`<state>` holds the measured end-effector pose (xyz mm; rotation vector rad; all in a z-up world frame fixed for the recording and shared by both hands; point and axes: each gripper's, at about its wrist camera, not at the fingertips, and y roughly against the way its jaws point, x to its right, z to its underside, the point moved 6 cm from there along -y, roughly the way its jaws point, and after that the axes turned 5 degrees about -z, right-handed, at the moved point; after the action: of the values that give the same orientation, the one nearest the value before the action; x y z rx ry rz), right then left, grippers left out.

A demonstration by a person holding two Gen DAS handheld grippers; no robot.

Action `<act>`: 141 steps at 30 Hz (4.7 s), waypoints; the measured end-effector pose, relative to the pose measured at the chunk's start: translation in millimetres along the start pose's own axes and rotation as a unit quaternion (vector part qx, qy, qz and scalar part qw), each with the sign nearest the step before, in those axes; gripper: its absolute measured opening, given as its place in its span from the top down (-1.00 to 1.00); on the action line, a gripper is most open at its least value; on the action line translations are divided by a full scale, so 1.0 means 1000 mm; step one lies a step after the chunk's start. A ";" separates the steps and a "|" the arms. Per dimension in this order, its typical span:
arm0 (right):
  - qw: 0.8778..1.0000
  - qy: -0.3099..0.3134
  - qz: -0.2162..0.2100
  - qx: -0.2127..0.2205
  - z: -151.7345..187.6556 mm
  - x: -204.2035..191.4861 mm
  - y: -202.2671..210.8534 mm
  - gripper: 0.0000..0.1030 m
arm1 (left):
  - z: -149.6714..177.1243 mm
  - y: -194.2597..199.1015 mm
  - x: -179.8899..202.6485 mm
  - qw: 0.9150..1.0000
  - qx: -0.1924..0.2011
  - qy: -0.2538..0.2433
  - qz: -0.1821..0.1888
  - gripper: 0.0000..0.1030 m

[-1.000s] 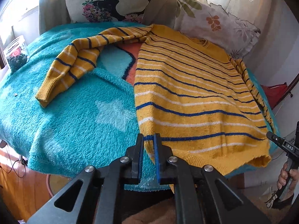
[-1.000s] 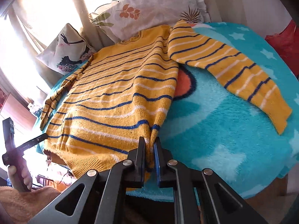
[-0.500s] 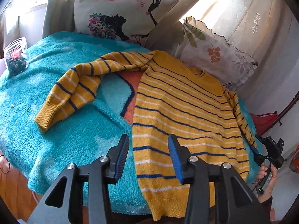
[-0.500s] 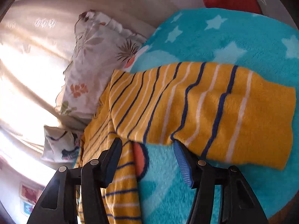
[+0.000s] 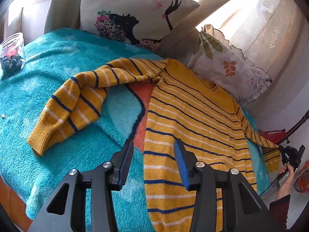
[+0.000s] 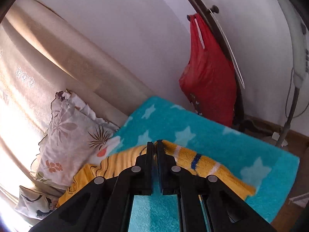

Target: Fold small clothes

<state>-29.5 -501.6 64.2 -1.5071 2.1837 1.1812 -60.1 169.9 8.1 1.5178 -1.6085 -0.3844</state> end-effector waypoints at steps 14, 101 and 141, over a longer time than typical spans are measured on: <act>0.883 0.397 -0.194 -0.161 0.198 -0.328 -0.065 0.91 | 0.004 0.013 -0.046 0.999 0.010 0.043 -0.005 0.19; 0.839 0.390 -0.242 -0.293 0.280 -0.353 -0.103 0.09 | -0.002 0.017 -0.056 0.997 0.022 0.054 -0.060 -0.17; 0.924 0.213 -0.187 -0.255 0.178 -0.198 -0.055 -0.09 | -0.115 -0.025 0.096 0.990 -0.036 0.037 0.129 0.81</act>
<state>62.5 -247.0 40.4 -2.4689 1.7397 1.4559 53.9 114.6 92.1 1.2354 -1.6884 -0.2361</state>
